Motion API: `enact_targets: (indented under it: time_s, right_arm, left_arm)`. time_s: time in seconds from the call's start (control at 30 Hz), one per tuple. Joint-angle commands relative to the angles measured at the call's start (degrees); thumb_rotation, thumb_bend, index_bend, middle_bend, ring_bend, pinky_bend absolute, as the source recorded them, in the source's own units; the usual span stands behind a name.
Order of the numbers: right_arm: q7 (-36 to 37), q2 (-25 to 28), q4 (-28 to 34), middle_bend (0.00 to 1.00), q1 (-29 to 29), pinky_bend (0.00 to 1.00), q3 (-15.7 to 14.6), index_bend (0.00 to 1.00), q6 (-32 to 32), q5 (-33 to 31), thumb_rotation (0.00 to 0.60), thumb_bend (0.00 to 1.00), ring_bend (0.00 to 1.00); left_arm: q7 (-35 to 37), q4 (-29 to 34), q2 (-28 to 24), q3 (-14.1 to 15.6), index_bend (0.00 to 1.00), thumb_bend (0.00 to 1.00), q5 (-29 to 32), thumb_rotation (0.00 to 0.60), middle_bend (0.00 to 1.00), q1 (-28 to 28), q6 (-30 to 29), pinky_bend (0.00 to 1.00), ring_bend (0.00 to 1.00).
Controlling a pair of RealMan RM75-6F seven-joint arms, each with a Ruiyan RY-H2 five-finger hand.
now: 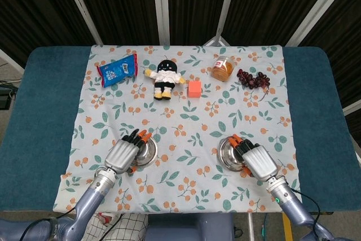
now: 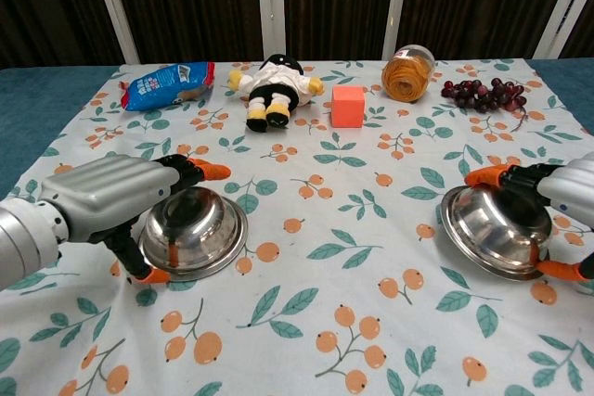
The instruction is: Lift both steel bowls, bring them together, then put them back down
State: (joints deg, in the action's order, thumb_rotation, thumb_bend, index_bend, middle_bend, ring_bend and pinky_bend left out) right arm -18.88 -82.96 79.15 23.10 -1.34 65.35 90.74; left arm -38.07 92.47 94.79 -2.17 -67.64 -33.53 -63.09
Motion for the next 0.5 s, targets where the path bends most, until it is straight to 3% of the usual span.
enact_targets:
  time_s: [0.03, 0.23, 0.43, 0.5]
  right_arm:
    - [-1.2, 0.5, 0.8, 0.04, 0.3, 0.48, -0.3, 0.0, -1.6, -1.2, 0.598, 0.4, 0.19]
    - [-2.8, 1.7, 3.2, 0.0, 0.3, 0.38, -0.1, 0.0, -1.7, -2.0, 0.482, 0.38, 0.02]
    - [-3.2, 4.0, 8.2, 0.0, -0.7, 0.35, 0.2, 0.0, 2.1, -0.5, 0.371, 0.33, 0.0]
    - [-3.1, 4.6, 9.4, 0.0, -0.9, 0.33, 0.3, 0.0, 2.8, -0.2, 0.352, 0.33, 0.0]
  left_arm:
    - [0.3, 0.4, 0.1, -0.1, 0.03, 0.21, 0.1, 0.6, 0.03, -0.2, 0.3, 0.23, 0.0]
    - [2.7, 1.9, -0.4, -0.2, 0.0, 0.15, -1.5, 0.6, 0.0, 0.0, -0.2, 0.2, 0.0]
    - [7.4, 5.1, -3.2, 0.1, 0.0, 0.15, -4.8, 0.596, 0.0, 0.4, -0.6, 0.16, 0.0]
    - [8.6, 5.9, -3.9, 0.4, 0.0, 0.14, -6.1, 0.568, 0.0, 0.7, -1.1, 0.13, 0.0]
